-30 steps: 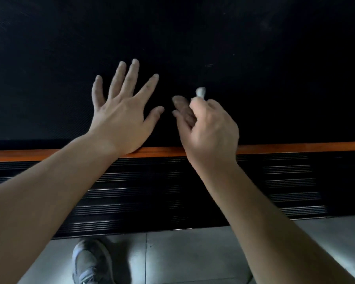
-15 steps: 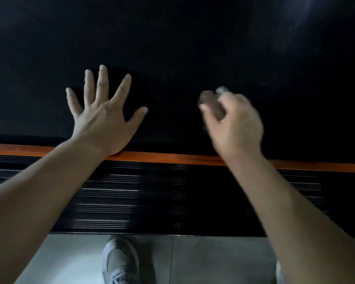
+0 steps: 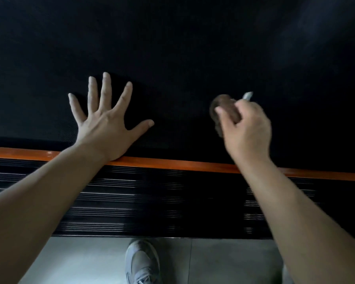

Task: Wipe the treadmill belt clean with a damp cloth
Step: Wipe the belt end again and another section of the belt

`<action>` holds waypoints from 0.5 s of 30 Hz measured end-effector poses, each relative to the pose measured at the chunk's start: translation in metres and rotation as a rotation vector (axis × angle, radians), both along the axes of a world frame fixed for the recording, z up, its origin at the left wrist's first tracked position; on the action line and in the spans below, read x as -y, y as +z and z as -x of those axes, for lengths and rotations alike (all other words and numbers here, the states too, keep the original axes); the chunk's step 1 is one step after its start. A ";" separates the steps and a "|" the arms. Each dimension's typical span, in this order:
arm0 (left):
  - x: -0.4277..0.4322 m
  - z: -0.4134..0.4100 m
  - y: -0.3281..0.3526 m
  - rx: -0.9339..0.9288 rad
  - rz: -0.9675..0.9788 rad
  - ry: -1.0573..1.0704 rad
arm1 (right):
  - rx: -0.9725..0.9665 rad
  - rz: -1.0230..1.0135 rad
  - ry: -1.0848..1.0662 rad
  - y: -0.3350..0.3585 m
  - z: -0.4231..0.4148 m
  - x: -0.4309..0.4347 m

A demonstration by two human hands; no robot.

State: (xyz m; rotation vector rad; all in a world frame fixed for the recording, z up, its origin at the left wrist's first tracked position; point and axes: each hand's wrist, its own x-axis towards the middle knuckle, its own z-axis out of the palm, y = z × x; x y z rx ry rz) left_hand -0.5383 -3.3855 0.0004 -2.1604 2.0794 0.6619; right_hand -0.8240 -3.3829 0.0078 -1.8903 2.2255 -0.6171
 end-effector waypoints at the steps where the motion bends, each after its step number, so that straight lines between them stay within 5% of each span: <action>1: 0.000 0.000 -0.002 -0.007 0.001 -0.007 | -0.032 0.005 -0.082 0.001 0.008 0.003; 4: 0.001 0.000 -0.003 -0.011 -0.005 -0.011 | -0.023 0.040 -0.112 -0.003 -0.024 0.003; 9: 0.000 -0.001 -0.005 -0.018 0.005 -0.006 | 0.047 0.014 0.351 -0.007 -0.072 0.002; 15: 0.000 -0.003 -0.006 -0.029 0.021 0.006 | -0.006 0.067 0.004 -0.006 -0.025 0.030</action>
